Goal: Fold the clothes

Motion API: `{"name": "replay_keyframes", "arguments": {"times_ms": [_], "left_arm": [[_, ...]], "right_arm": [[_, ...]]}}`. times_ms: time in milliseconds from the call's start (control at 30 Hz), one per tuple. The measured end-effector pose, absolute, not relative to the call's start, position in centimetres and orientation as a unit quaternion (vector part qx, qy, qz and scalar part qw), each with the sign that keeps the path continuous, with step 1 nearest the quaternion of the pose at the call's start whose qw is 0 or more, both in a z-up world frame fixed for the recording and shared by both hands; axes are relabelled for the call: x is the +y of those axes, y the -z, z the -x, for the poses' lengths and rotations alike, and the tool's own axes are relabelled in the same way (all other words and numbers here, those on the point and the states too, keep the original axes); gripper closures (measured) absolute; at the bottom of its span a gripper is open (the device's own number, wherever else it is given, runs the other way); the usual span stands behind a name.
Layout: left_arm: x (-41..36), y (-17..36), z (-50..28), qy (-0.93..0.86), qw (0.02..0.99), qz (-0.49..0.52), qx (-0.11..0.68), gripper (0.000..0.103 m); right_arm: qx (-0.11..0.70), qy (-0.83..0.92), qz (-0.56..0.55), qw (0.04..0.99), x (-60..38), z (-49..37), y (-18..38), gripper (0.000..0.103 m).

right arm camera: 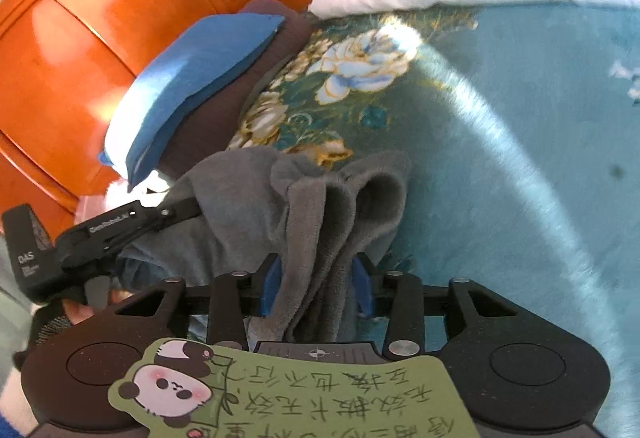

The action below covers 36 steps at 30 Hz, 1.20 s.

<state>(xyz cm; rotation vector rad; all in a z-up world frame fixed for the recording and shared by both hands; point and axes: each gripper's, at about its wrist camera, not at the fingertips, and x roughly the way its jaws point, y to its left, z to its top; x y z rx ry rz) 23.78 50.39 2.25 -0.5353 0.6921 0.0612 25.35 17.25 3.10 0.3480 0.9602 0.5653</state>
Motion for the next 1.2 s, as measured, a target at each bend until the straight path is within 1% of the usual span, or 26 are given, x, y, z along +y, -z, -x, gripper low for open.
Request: {"name": "replay_keyframes", "arguments": {"times_ms": [33, 67, 167, 233, 333, 400, 467, 500, 567, 633, 833, 867, 900, 933, 1100, 1200], "left_arm": [[50.4, -2.5, -23.4, -0.038, 0.907, 0.258, 0.332, 0.034], [50.5, -2.7, -23.1, -0.047, 0.908, 0.255, 0.329, 0.033], [50.5, -3.9, -21.9, -0.078, 0.91, 0.243, 0.327, 0.032], [50.2, -4.9, -20.8, -0.102, 0.912, 0.236, 0.319, 0.032], [48.4, -6.8, -18.7, -0.109, 0.923, 0.212, 0.3, 0.031], [46.0, -8.0, -17.1, -0.105, 0.935, 0.183, 0.287, 0.027], [43.5, -9.1, -15.5, -0.101, 0.945, 0.154, 0.271, 0.02], [42.2, -9.5, -14.5, -0.1, 0.949, 0.147, 0.261, 0.019], [39.9, -10.0, -12.8, -0.088, 0.953, 0.155, 0.246, 0.012], [37.9, -10.1, -11.3, -0.077, 0.953, 0.174, 0.236, 0.01], [32.8, -9.8, -8.0, -0.083, 0.947, 0.203, 0.234, 0.007], [31.9, -9.8, -7.5, -0.082, 0.947, 0.204, 0.234, 0.006], [30.9, -9.8, -7.1, -0.082, 0.947, 0.203, 0.233, 0.005], [30.0, -9.8, -6.7, -0.085, 0.948, 0.2, 0.233, 0.003], [24.7, -9.5, -5.1, -0.087, 0.952, 0.179, 0.232, 0.002], [22.2, -8.9, -4.8, -0.083, 0.949, 0.185, 0.241, 0.002]], "right_arm": [[0.451, -0.268, -0.166, 0.835, 17.0, -25.2, -3.3, 0.06], [0.448, -0.268, -0.169, 0.836, 16.6, -25.0, -3.4, 0.058], [0.444, -0.267, -0.166, 0.839, 15.6, -24.1, -3.9, 0.057], [0.443, -0.263, -0.156, 0.843, 15.0, -23.5, -4.1, 0.052], [0.436, -0.264, -0.148, 0.848, 13.6, -22.4, -4.5, 0.052], [0.43, -0.266, -0.142, 0.851, 12.6, -21.6, -5.0, 0.052], [0.422, -0.27, -0.13, 0.856, 11.5, -20.6, -5.5, 0.05], [0.418, -0.272, -0.122, 0.858, 11.0, -20.1, -5.8, 0.049], [0.409, -0.281, -0.111, 0.861, 9.9, -18.9, -6.3, 0.045], [0.403, -0.288, -0.103, 0.863, 8.7, -17.8, -6.7, 0.046], [0.392, -0.3, -0.071, 0.867, 4.9, -14.2, -7.5, 0.044], [0.39, -0.302, -0.064, 0.867, 4.2, -13.7, -7.5, 0.037], [0.388, -0.302, -0.06, 0.869, 3.4, -13.0, -7.6, 0.032], [0.385, -0.302, -0.056, 0.87, 2.7, -12.4, -7.7, 0.03], [0.376, -0.301, -0.039, 0.876, -0.9, -9.6, -7.8, 0.03], [0.372, -0.294, -0.027, 0.88, -3.1, -8.0, -7.8, 0.03]]}}
